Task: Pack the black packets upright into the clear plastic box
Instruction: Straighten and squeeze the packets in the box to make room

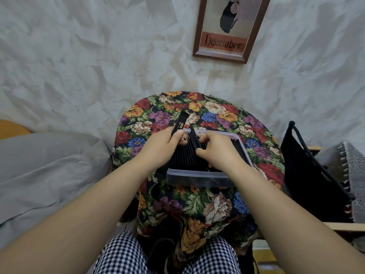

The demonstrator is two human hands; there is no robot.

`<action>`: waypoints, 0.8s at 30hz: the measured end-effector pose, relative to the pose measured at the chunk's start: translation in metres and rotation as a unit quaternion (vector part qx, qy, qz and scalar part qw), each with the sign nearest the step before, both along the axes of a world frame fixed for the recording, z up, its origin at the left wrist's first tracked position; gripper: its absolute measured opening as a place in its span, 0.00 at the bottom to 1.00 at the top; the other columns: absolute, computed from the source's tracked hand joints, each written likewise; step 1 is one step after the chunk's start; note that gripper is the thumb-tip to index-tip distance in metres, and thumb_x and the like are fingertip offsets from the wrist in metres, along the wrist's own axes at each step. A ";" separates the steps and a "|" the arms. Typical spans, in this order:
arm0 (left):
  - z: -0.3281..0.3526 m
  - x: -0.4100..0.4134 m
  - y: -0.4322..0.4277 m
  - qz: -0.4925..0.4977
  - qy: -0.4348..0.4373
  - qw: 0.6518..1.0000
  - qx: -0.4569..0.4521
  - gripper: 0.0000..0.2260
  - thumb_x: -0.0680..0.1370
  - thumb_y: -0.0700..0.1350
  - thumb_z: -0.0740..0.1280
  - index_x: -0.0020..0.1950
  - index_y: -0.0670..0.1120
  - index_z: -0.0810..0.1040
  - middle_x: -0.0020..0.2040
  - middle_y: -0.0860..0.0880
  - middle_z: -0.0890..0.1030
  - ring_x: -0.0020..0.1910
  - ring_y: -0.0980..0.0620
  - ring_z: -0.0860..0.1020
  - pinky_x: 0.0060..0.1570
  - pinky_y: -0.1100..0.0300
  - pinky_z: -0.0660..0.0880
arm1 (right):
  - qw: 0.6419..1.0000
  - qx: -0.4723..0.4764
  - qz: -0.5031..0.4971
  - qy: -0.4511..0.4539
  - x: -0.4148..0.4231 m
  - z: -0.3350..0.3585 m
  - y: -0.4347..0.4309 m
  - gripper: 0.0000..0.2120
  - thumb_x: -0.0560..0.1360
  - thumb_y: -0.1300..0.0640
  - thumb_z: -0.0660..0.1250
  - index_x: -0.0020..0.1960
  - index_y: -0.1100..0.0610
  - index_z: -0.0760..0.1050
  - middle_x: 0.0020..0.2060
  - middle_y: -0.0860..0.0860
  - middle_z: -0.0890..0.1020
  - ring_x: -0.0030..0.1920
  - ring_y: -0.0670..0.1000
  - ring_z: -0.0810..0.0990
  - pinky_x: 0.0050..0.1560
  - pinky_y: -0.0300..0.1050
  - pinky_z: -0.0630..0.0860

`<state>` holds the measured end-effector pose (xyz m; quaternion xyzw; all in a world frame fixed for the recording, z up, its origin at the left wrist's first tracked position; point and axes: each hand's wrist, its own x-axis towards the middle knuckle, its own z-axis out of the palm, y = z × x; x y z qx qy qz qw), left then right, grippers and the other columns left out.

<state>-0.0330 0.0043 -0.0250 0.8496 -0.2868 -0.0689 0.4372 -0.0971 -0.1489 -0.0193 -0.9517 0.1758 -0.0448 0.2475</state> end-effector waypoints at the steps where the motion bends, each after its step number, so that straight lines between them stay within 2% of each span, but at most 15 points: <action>1: 0.003 0.002 -0.001 -0.005 0.001 1.000 0.009 0.15 0.83 0.52 0.52 0.53 0.47 0.76 0.48 0.56 0.80 0.49 0.55 0.76 0.43 0.60 0.67 | 1.000 0.006 -0.002 0.002 -0.001 -0.001 -0.001 0.09 0.75 0.55 0.68 0.52 0.55 0.71 0.34 0.51 0.78 0.29 0.51 0.79 0.32 0.43 0.76; 4: 0.007 0.008 -0.006 -0.022 0.014 0.999 0.036 0.14 0.83 0.52 0.52 0.55 0.47 0.73 0.46 0.56 0.74 0.48 0.54 0.71 0.45 0.60 0.65 | 1.000 0.029 -0.004 -0.001 -0.004 -0.001 -0.005 0.05 0.76 0.55 0.67 0.47 0.57 0.74 0.30 0.49 0.77 0.26 0.48 0.77 0.26 0.38 0.72; 6: 0.010 0.012 -0.008 -0.036 0.028 0.998 0.046 0.14 0.83 0.52 0.52 0.57 0.47 0.73 0.45 0.57 0.73 0.48 0.54 0.71 0.46 0.60 0.64 | 0.996 0.089 -0.028 -0.013 -0.006 0.001 -0.007 0.07 0.77 0.56 0.65 0.42 0.57 0.71 0.28 0.50 0.75 0.22 0.46 0.75 0.22 0.35 0.68; 8: 0.010 0.015 -0.008 -0.049 0.040 0.997 0.042 0.13 0.83 0.52 0.52 0.56 0.48 0.72 0.44 0.60 0.74 0.49 0.54 0.72 0.47 0.59 0.65 | 0.983 0.167 -0.066 -0.037 -0.007 0.004 -0.011 0.08 0.77 0.57 0.64 0.41 0.57 0.69 0.29 0.51 0.73 0.22 0.47 0.72 0.23 0.36 0.67; 11: 0.008 0.015 -0.006 -0.072 0.056 0.996 0.026 0.15 0.83 0.52 0.52 0.61 0.48 0.74 0.52 0.57 0.79 0.56 0.54 0.74 0.58 0.56 0.69 | 0.953 0.279 -0.097 -0.061 -0.007 0.010 -0.014 0.07 0.77 0.60 0.65 0.43 0.59 0.67 0.31 0.53 0.70 0.26 0.49 0.70 0.25 0.36 0.73; 14: 0.006 0.012 -0.004 -0.099 0.066 0.993 0.025 0.16 0.83 0.52 0.52 0.67 0.49 0.71 0.52 0.59 0.80 0.59 0.55 0.74 0.61 0.56 0.68 | 0.928 0.351 -0.100 -0.067 -0.004 0.012 -0.014 0.08 0.76 0.64 0.66 0.42 0.59 0.67 0.33 0.54 0.70 0.30 0.49 0.72 0.29 0.40 0.79; 16: 0.007 0.011 -0.003 -0.110 0.073 0.991 0.028 0.16 0.83 0.51 0.52 0.67 0.49 0.70 0.49 0.61 0.78 0.58 0.56 0.73 0.58 0.58 0.68 | 0.931 0.346 -0.100 -0.066 -0.001 0.012 -0.013 0.08 0.75 0.64 0.66 0.43 0.59 0.67 0.34 0.55 0.72 0.31 0.49 0.74 0.29 0.40 0.80; 18: 0.009 0.010 -0.002 -0.117 0.075 0.990 0.032 0.14 0.83 0.51 0.52 0.65 0.50 0.70 0.47 0.64 0.77 0.55 0.57 0.73 0.54 0.60 0.67 | 0.949 0.293 -0.094 -0.064 0.003 0.010 -0.014 0.07 0.75 0.63 0.67 0.43 0.59 0.69 0.33 0.54 0.76 0.30 0.49 0.77 0.27 0.38 0.77; 21: 0.007 0.012 -0.001 -0.135 0.082 0.987 0.030 0.13 0.83 0.51 0.52 0.65 0.52 0.70 0.53 0.58 0.81 0.55 0.58 0.75 0.53 0.61 0.68 | 0.975 0.199 -0.081 -0.057 0.007 0.009 -0.015 0.06 0.73 0.61 0.68 0.42 0.58 0.70 0.31 0.53 0.79 0.29 0.47 0.78 0.25 0.37 0.73; 24: 0.005 0.013 0.000 -0.145 0.081 0.986 0.031 0.13 0.83 0.51 0.52 0.66 0.54 0.68 0.56 0.57 0.80 0.53 0.61 0.74 0.50 0.69 0.70 | 0.985 0.155 -0.067 -0.044 0.010 0.008 -0.015 0.08 0.73 0.60 0.68 0.40 0.57 0.69 0.31 0.52 0.79 0.30 0.47 0.78 0.29 0.39 0.71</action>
